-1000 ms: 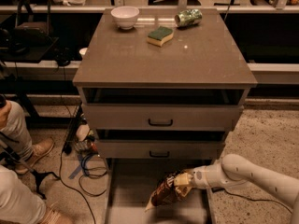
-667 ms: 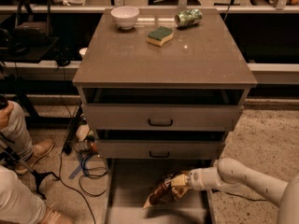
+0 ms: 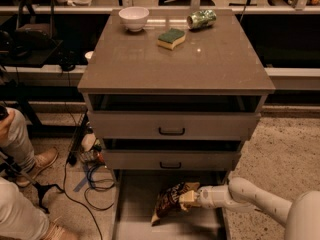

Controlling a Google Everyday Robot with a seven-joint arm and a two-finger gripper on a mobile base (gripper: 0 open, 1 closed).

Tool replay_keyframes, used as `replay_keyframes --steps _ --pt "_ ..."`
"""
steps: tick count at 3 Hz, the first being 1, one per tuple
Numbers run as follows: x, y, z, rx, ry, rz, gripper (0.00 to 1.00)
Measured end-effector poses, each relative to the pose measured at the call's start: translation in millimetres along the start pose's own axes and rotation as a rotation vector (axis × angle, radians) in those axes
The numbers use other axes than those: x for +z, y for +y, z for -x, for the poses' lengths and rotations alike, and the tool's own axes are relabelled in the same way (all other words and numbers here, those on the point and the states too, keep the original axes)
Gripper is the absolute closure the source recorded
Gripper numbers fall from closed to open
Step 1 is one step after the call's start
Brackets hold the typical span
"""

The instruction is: Place brown chip bag into bottom drawer

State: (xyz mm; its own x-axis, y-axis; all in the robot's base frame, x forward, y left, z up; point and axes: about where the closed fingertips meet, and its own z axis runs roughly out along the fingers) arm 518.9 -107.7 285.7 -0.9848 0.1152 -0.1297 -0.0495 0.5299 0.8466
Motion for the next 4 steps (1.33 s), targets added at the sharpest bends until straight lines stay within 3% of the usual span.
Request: replay_keyframes --steps 1,4 --pt "3 -7 -3 0.012 0.001 0.000 0.84" --pt "-25 -20 -17 0.034 -0.013 -0.006 0.14"
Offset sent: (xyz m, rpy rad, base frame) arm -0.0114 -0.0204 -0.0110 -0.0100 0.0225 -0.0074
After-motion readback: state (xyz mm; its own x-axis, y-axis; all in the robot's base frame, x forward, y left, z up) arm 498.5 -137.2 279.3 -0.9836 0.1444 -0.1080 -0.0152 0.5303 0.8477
